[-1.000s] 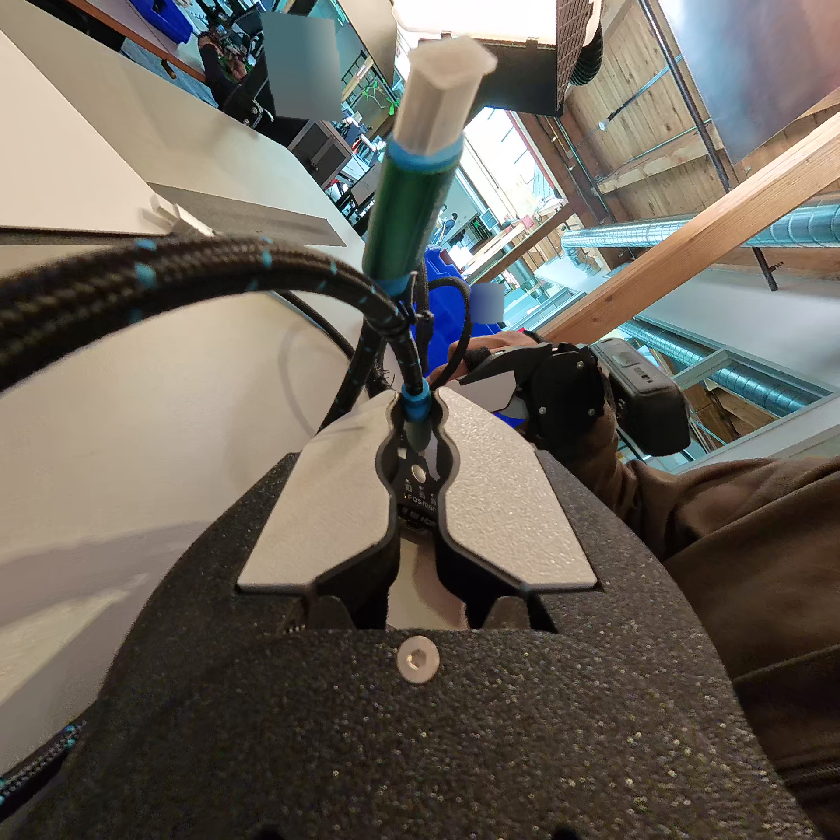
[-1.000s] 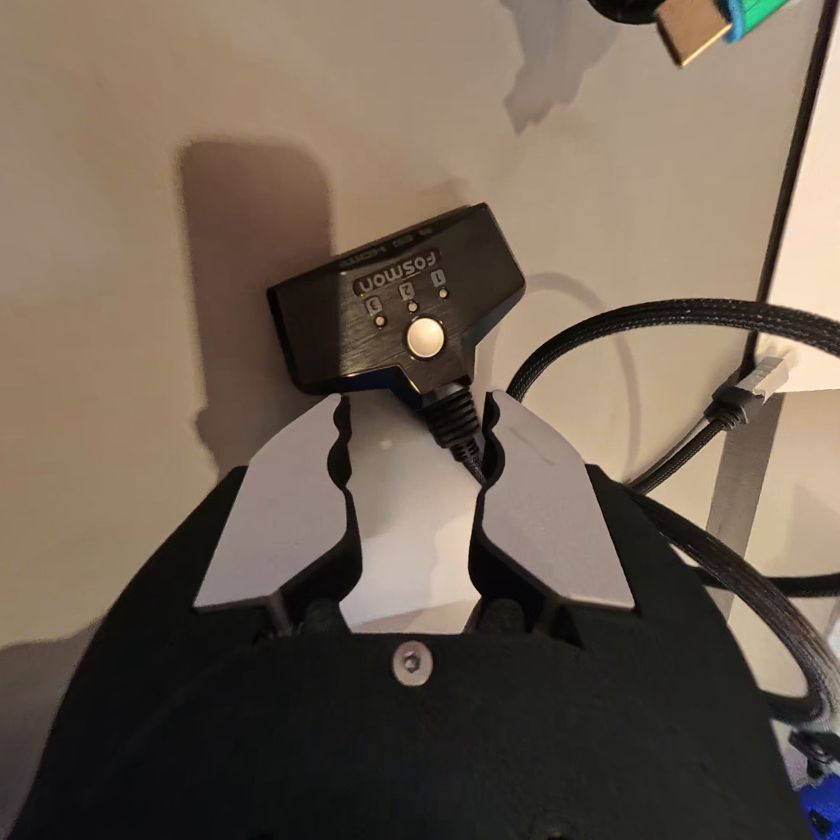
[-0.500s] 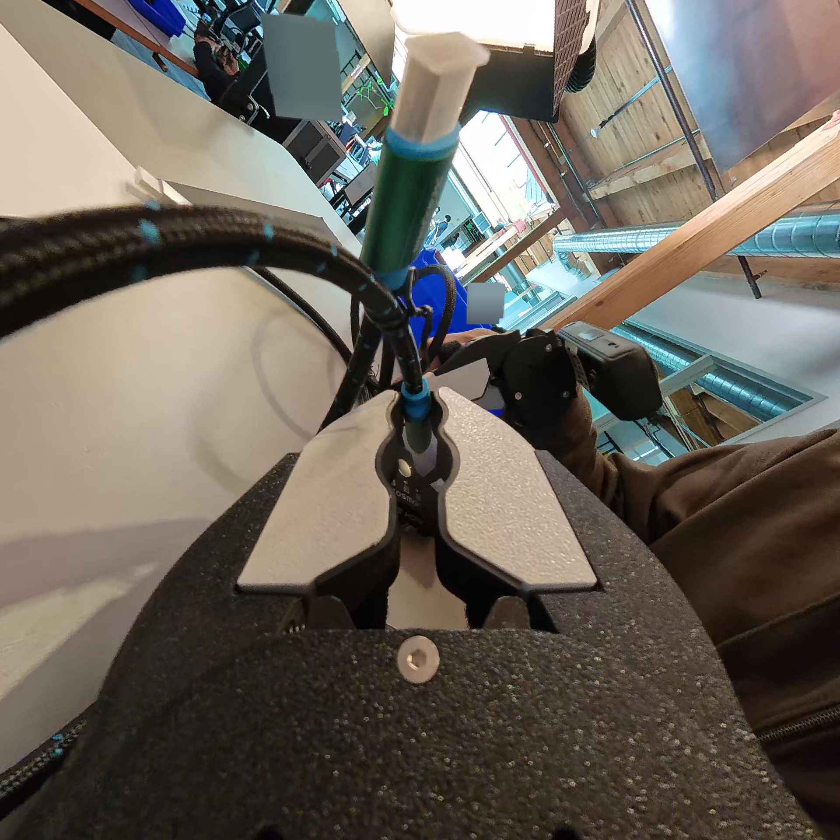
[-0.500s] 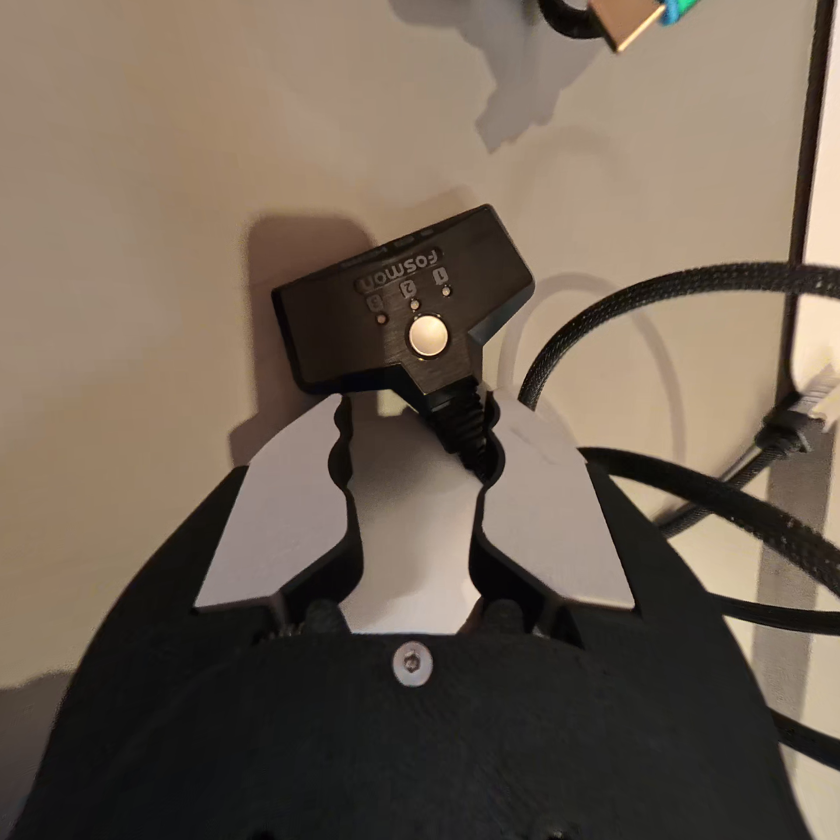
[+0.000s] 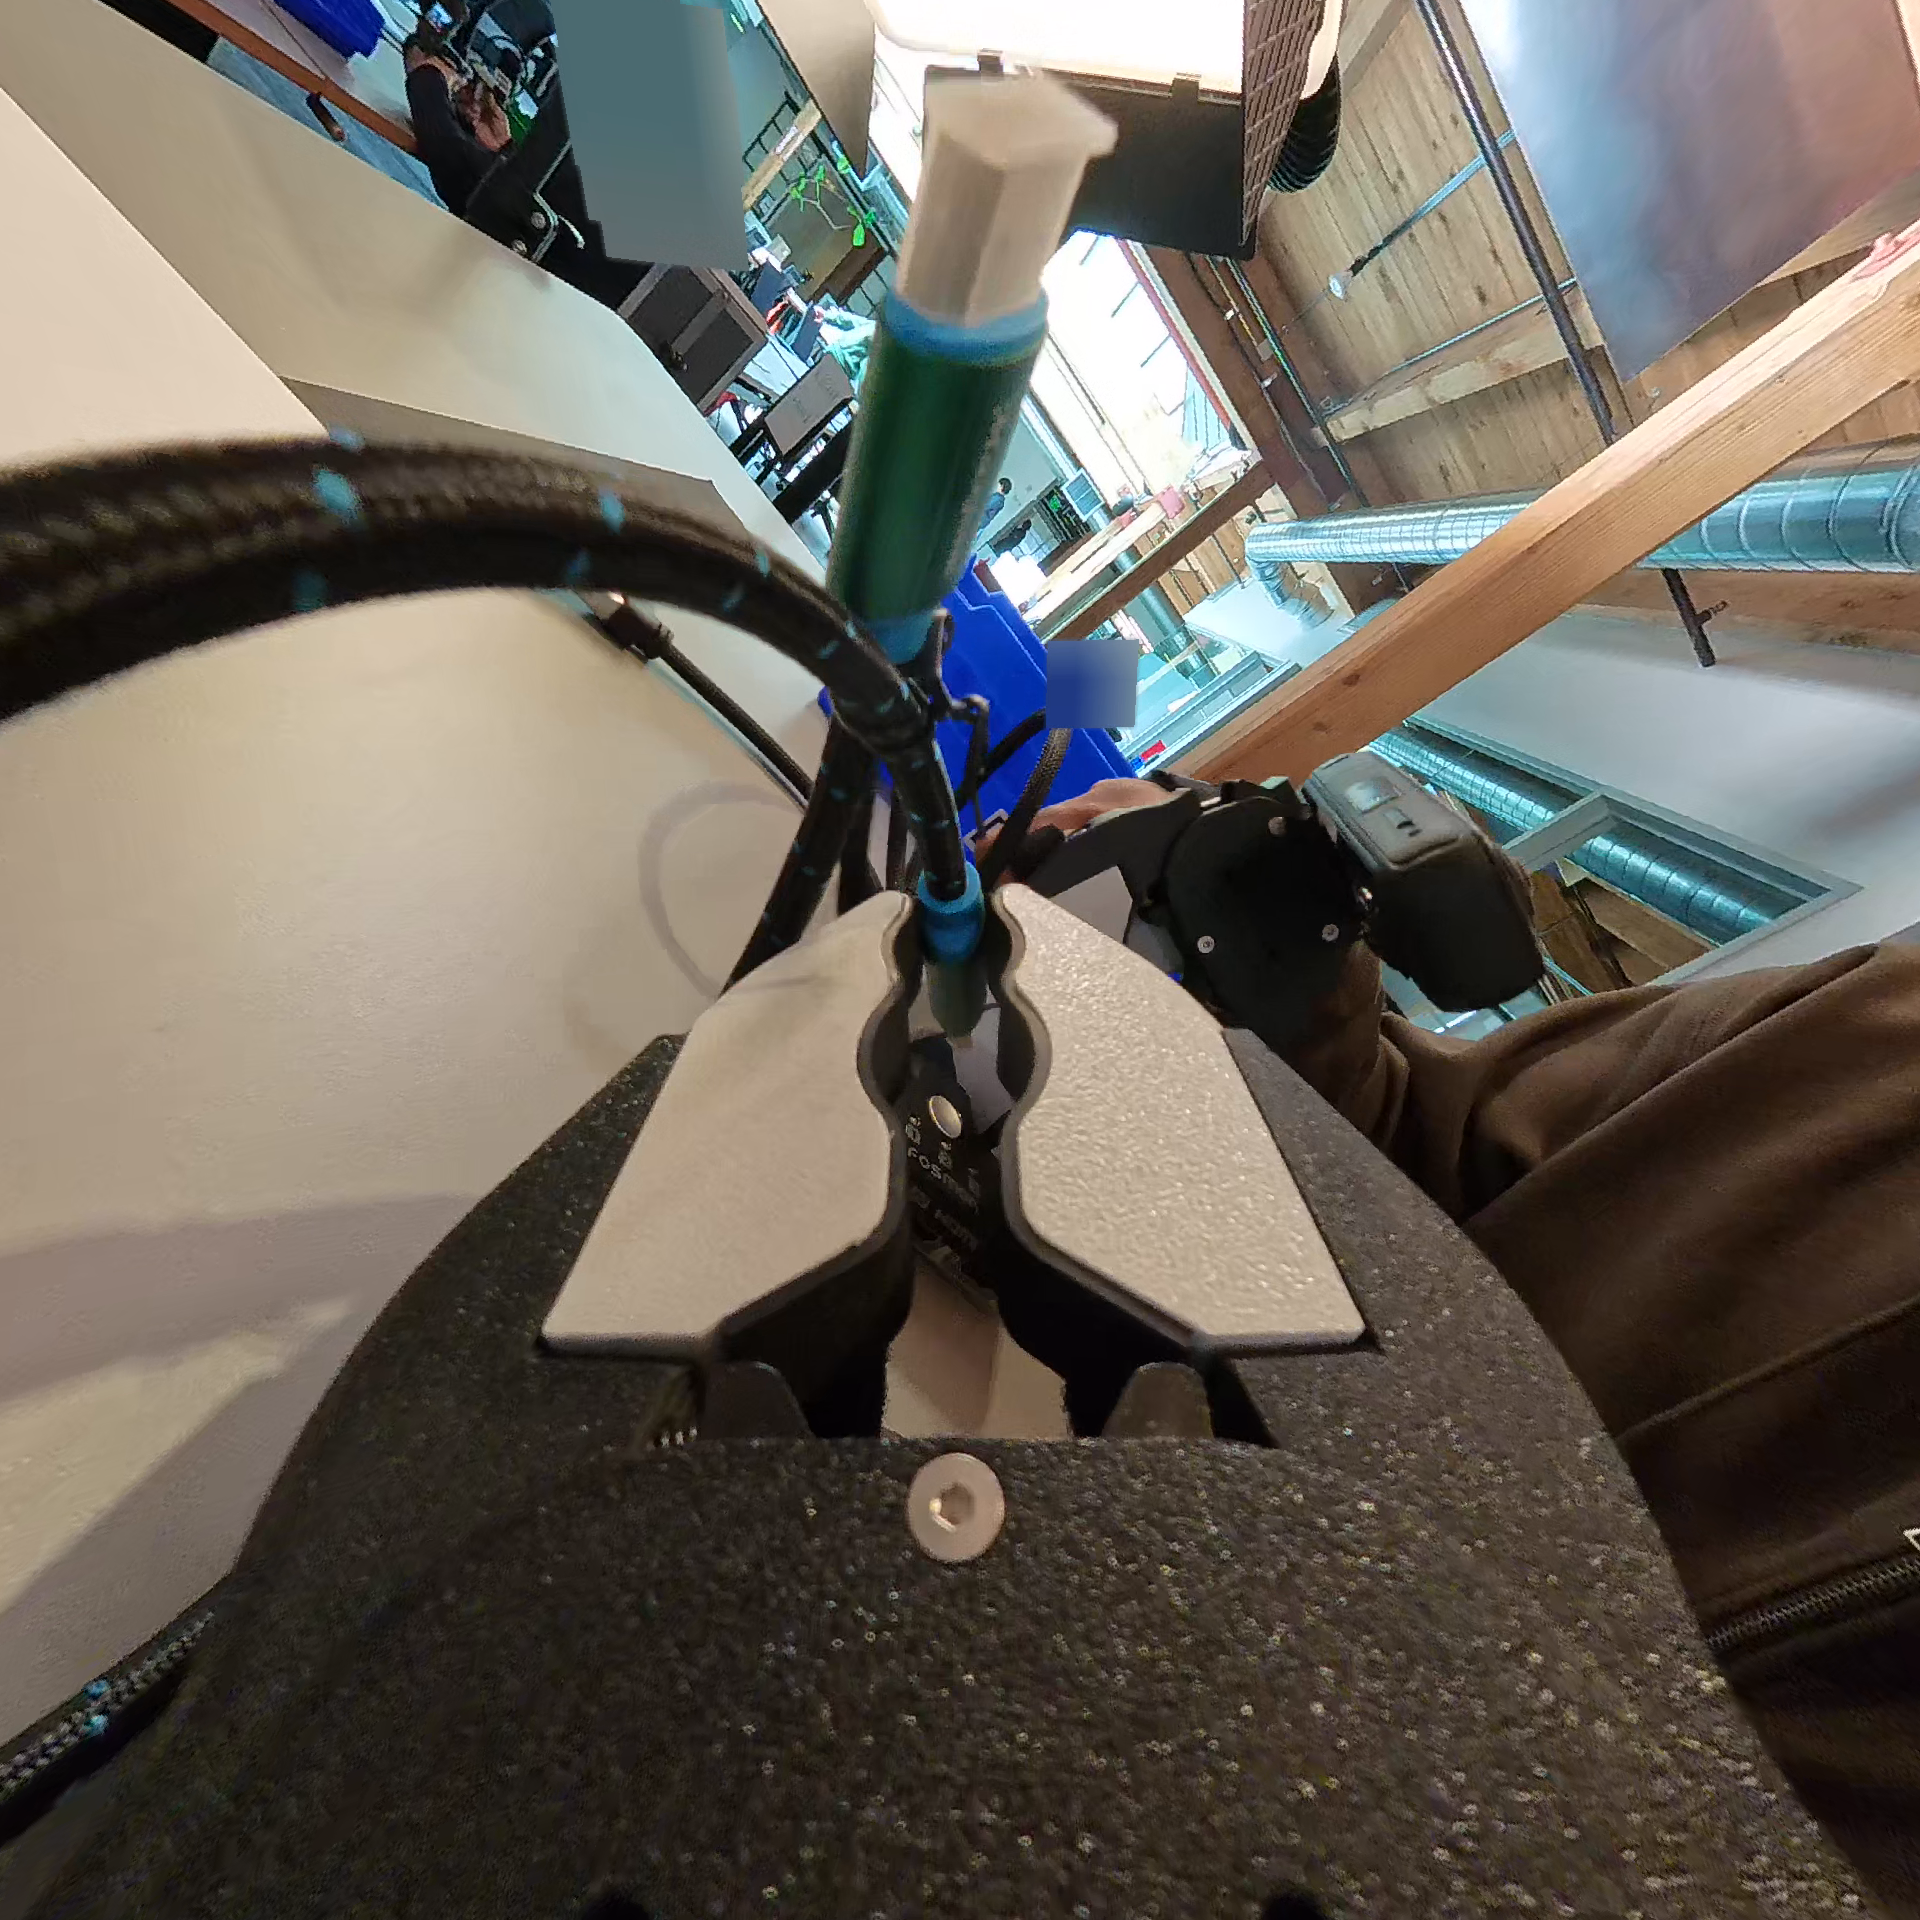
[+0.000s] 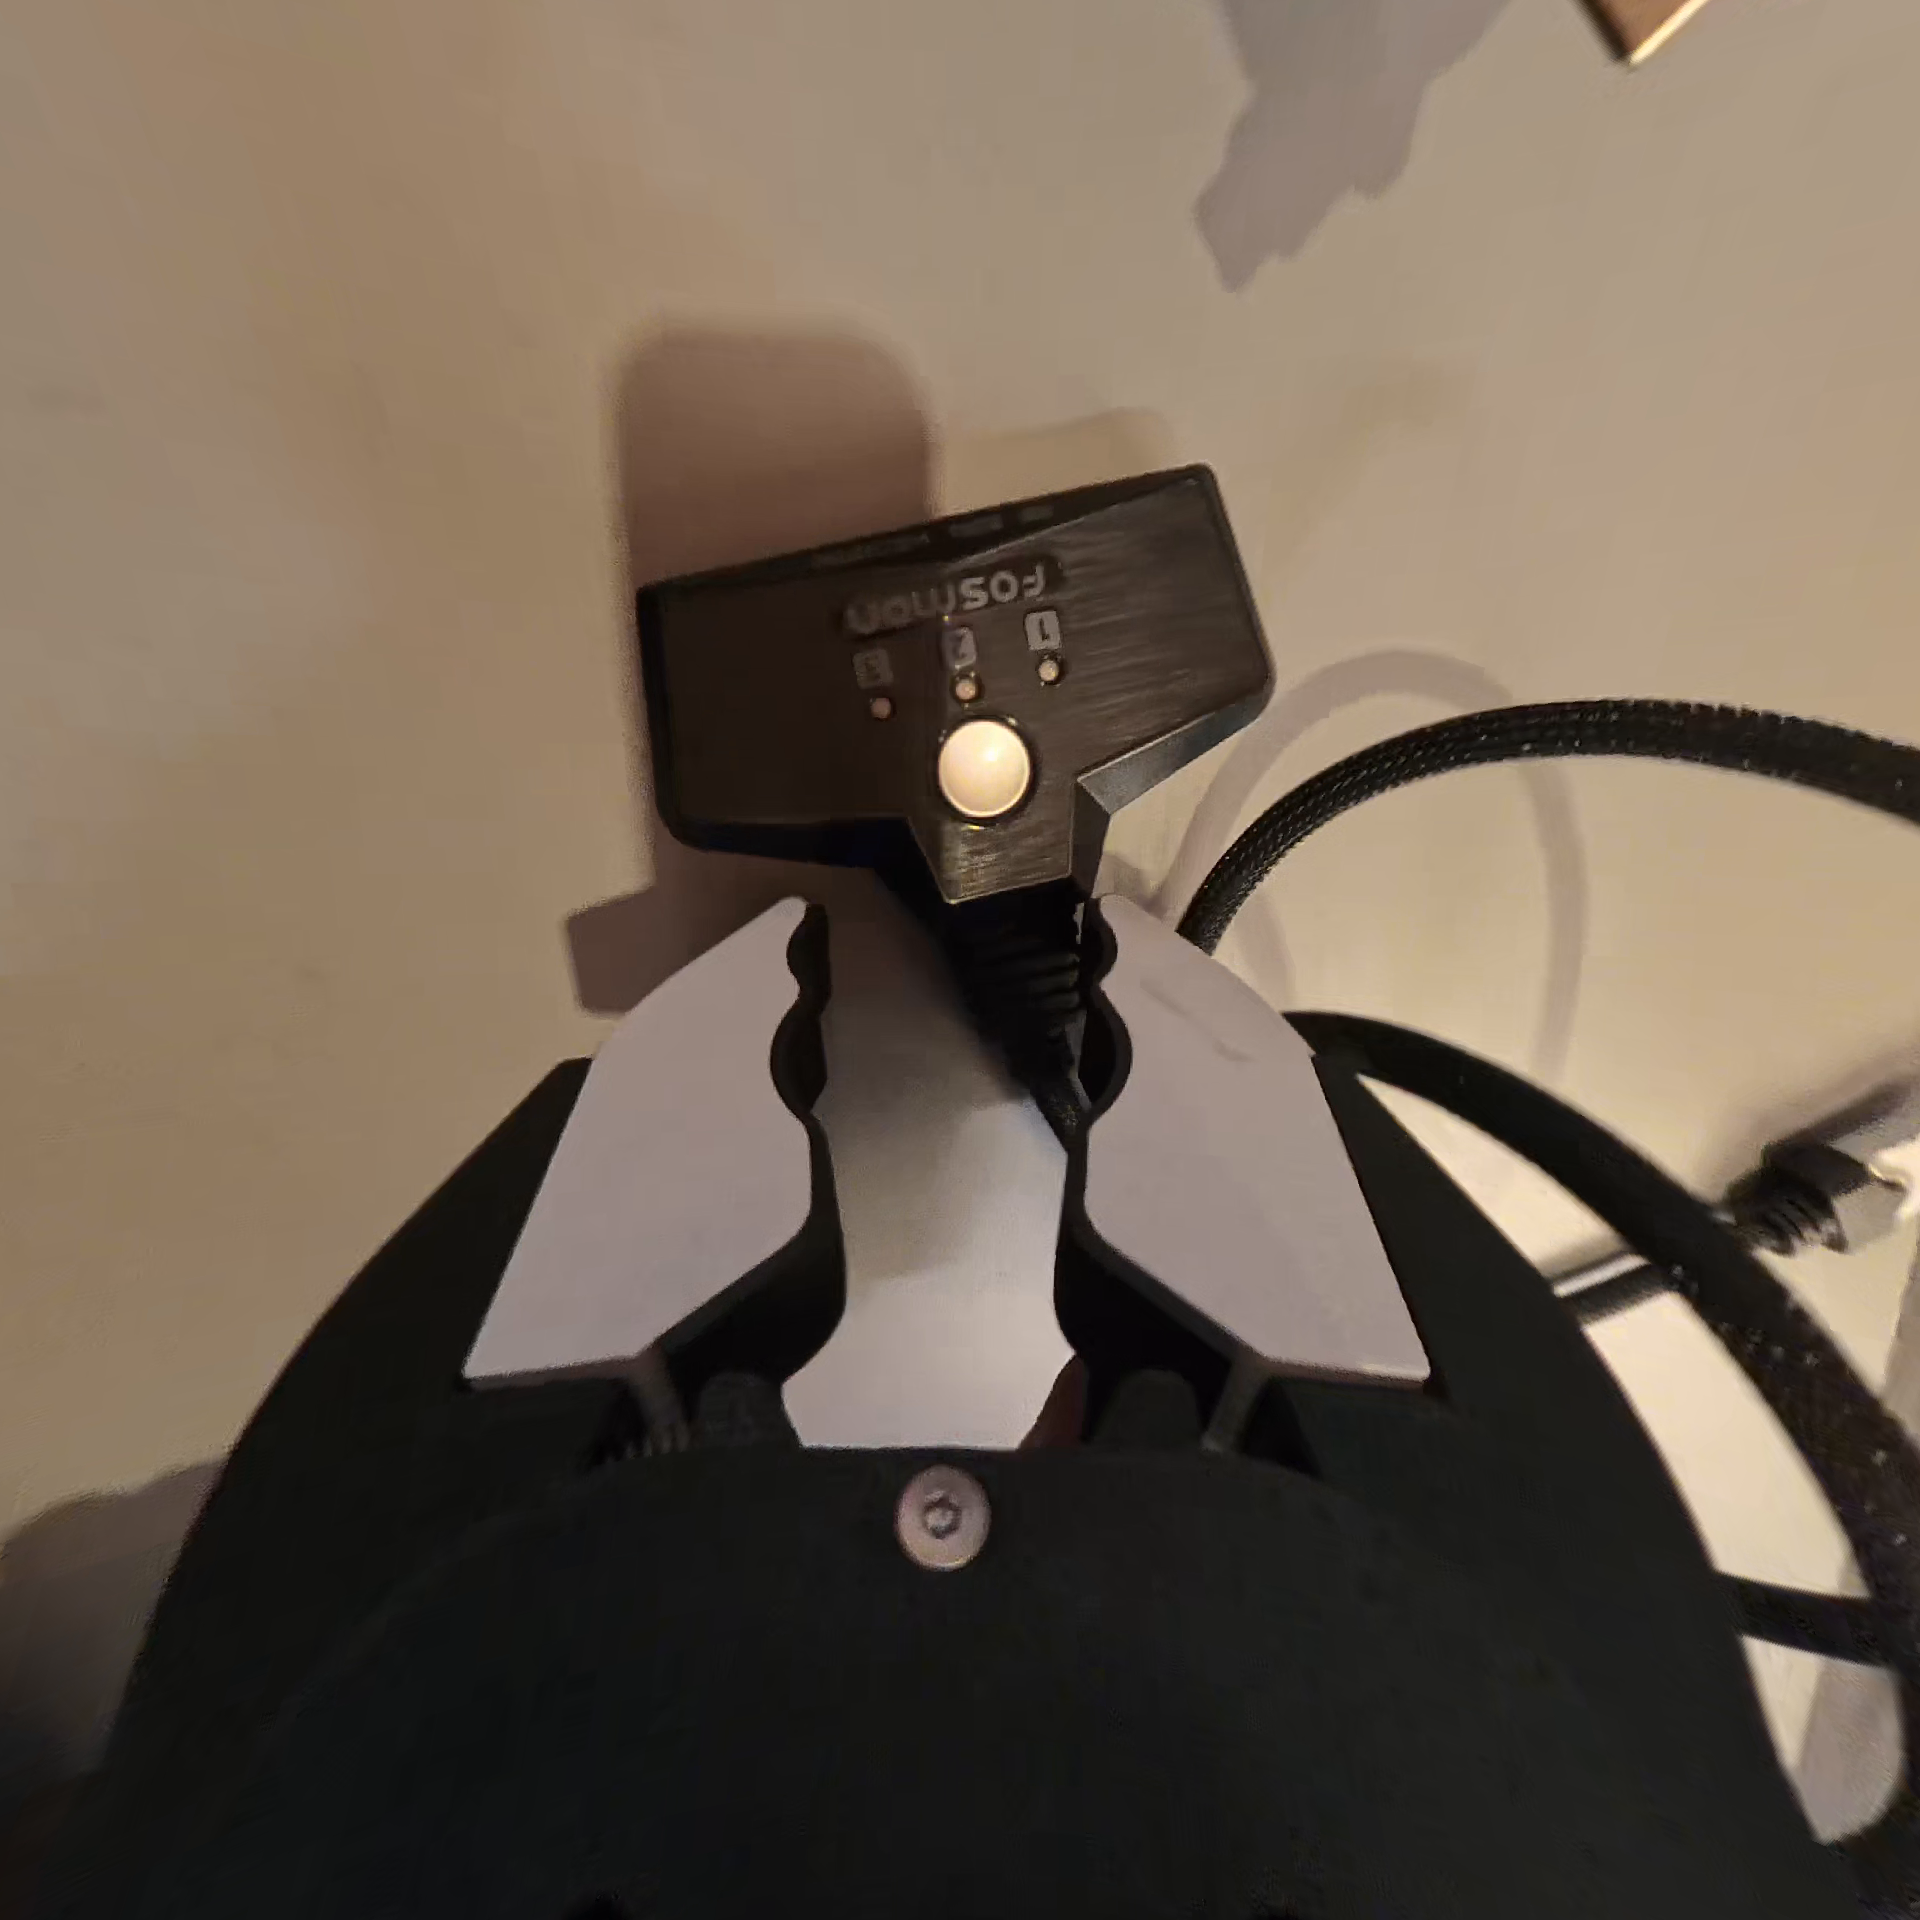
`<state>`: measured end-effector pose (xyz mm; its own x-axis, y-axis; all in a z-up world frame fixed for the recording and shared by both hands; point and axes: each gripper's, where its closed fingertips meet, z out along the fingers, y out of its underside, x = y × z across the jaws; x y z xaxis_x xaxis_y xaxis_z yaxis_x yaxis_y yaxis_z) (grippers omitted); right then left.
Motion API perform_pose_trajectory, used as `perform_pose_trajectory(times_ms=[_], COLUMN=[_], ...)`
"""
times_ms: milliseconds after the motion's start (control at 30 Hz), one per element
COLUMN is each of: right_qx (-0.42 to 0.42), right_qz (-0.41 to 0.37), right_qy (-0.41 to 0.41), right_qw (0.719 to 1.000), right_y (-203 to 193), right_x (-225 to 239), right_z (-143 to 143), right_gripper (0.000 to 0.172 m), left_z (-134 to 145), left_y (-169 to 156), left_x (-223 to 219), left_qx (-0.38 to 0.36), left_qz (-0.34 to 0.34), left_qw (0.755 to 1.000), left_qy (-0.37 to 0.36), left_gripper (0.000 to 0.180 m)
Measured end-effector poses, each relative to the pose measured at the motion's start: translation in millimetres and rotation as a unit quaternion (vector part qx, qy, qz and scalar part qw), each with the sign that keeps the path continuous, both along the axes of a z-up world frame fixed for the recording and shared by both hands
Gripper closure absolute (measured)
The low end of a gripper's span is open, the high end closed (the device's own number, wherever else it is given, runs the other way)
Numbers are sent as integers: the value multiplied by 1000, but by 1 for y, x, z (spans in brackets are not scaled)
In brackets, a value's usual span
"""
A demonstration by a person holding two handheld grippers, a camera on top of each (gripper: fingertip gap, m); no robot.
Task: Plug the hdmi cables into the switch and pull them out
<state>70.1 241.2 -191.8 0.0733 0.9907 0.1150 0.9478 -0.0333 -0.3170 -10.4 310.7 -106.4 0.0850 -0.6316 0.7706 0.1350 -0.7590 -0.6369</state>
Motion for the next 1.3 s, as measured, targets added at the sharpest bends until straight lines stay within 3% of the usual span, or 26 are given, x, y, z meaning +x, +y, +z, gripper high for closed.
perform_pose_trajectory(times_ms=[233,400,600,900,1033,1133,1300], right_qx=[-25,-44,-37,-61,-62,-54,19], right_qz=[-31,-28,2,-14,-7,9,-9], right_qy=[43,30,33,54,64,71,154], right_qw=[998,998,999,997,996,996,988], right_y=[3,-8,-13,-17,-18,-18,-10], right_x=[-7,-7,-12,-20,-27,-30,-38], right_z=[-2,-2,-2,-4,-3,-3,1], right_gripper=[123,139,137,130,135,137,139], left_z=[-3,-3,-3,-1,0,1,6], left_y=[-1,-1,-2,-4,-5,-5,0], left_x=[3,3,5,6,10,9,1], left_qx=[-1,-2,-3,-8,-7,-5,3], left_qz=[-6,-6,-11,-18,-22,-19,-3], left_qw=[1000,1000,1000,1000,1000,1000,1000], left_qy=[9,9,13,0,-1,-4,-15], left_gripper=[169,169,169,169,169,169,169])
